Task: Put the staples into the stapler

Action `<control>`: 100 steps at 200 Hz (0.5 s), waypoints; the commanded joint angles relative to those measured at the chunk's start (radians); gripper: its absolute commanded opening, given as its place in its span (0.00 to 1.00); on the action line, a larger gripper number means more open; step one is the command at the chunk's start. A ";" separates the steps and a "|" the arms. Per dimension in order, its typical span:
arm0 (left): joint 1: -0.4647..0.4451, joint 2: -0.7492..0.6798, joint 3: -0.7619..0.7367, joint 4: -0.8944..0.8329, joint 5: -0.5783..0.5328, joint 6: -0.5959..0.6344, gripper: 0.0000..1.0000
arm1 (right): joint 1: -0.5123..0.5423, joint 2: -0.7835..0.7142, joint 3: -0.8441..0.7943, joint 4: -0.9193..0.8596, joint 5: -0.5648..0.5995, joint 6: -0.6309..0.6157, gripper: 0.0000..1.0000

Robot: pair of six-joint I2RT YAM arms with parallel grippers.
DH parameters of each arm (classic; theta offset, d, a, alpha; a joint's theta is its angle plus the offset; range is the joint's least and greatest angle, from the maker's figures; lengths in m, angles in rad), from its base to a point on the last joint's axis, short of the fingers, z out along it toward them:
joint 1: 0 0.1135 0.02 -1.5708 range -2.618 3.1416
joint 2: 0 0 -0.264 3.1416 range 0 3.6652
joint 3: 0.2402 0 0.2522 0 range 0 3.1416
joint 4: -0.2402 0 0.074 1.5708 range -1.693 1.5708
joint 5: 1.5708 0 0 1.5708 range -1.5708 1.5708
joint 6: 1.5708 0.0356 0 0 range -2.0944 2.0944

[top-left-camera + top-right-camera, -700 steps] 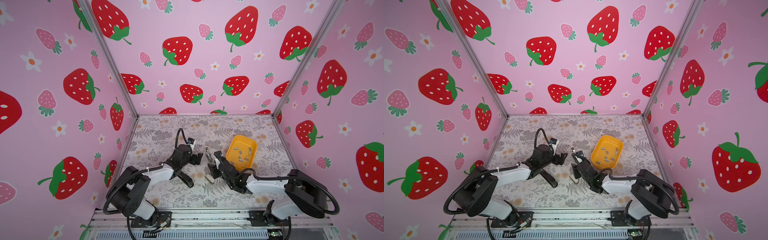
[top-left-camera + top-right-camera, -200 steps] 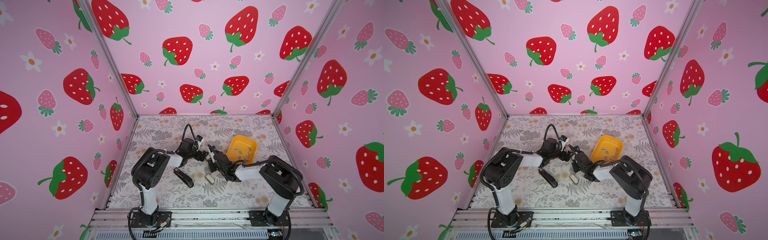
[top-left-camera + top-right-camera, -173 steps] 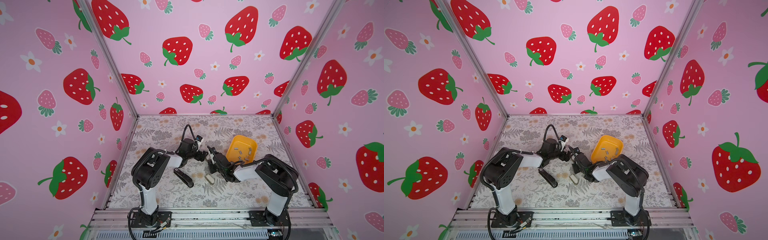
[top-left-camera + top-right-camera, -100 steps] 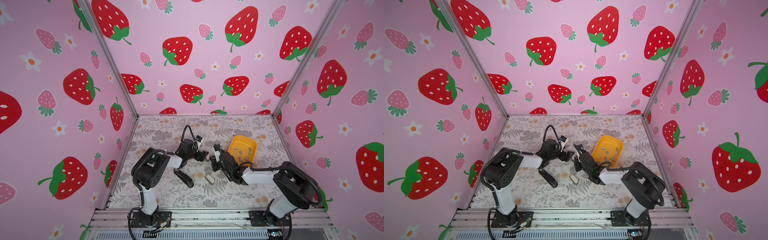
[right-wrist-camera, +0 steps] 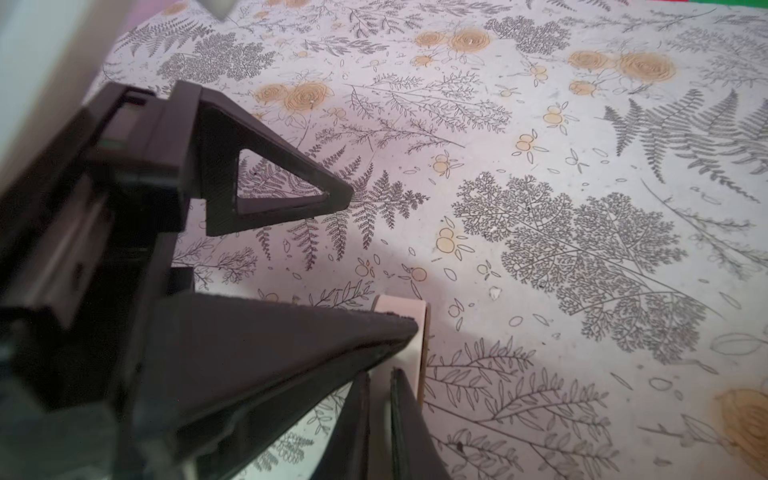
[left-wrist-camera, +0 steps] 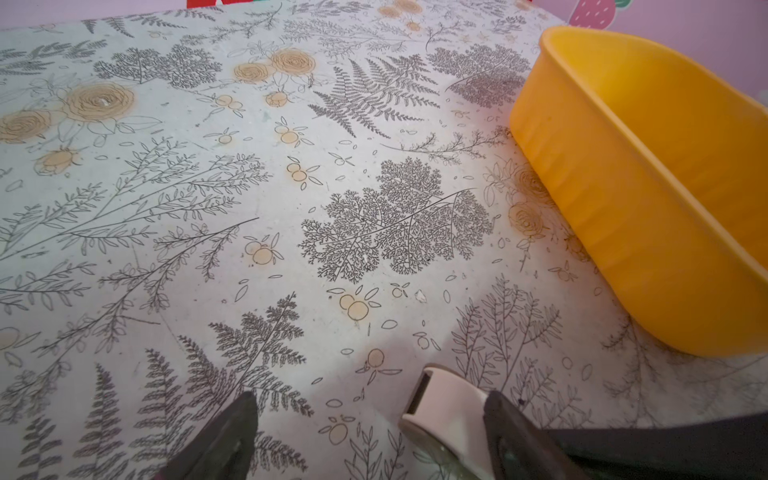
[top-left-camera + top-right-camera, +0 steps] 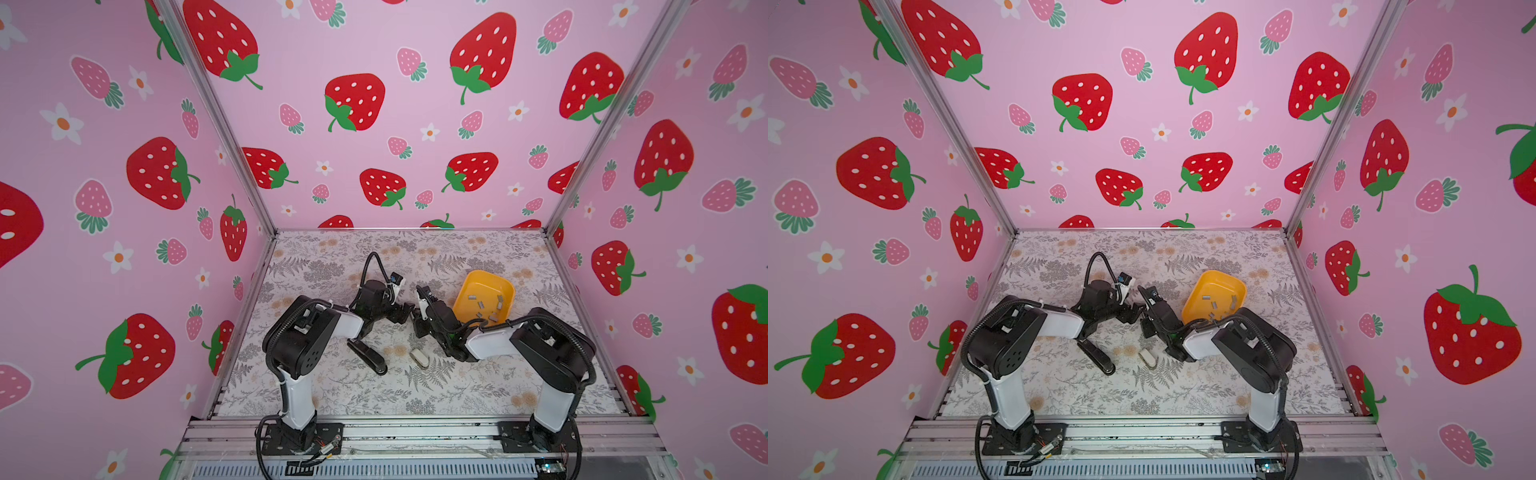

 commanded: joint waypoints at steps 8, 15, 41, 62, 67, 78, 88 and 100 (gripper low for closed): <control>-0.009 0.017 -0.024 -0.072 0.000 0.025 0.86 | 0.000 0.012 -0.042 -0.038 -0.010 0.013 0.14; -0.007 0.013 -0.021 -0.076 -0.001 0.017 0.86 | 0.000 -0.010 -0.039 -0.051 -0.004 0.009 0.15; 0.004 -0.034 -0.003 -0.102 -0.014 -0.027 0.87 | -0.006 -0.118 0.003 -0.130 0.031 0.005 0.35; 0.021 -0.112 0.019 -0.167 -0.039 -0.062 0.88 | -0.025 -0.225 0.057 -0.245 0.083 0.014 0.63; 0.025 -0.131 0.023 -0.181 -0.041 -0.070 0.89 | -0.028 -0.254 0.067 -0.277 0.108 0.016 0.67; 0.035 -0.189 0.028 -0.215 -0.053 -0.082 0.89 | -0.044 -0.315 0.088 -0.354 0.165 0.028 0.73; 0.044 -0.248 0.029 -0.254 -0.066 -0.092 0.89 | -0.070 -0.380 0.086 -0.407 0.226 0.052 0.84; 0.049 -0.334 0.015 -0.284 -0.105 -0.098 0.90 | -0.127 -0.465 0.072 -0.469 0.280 0.087 0.94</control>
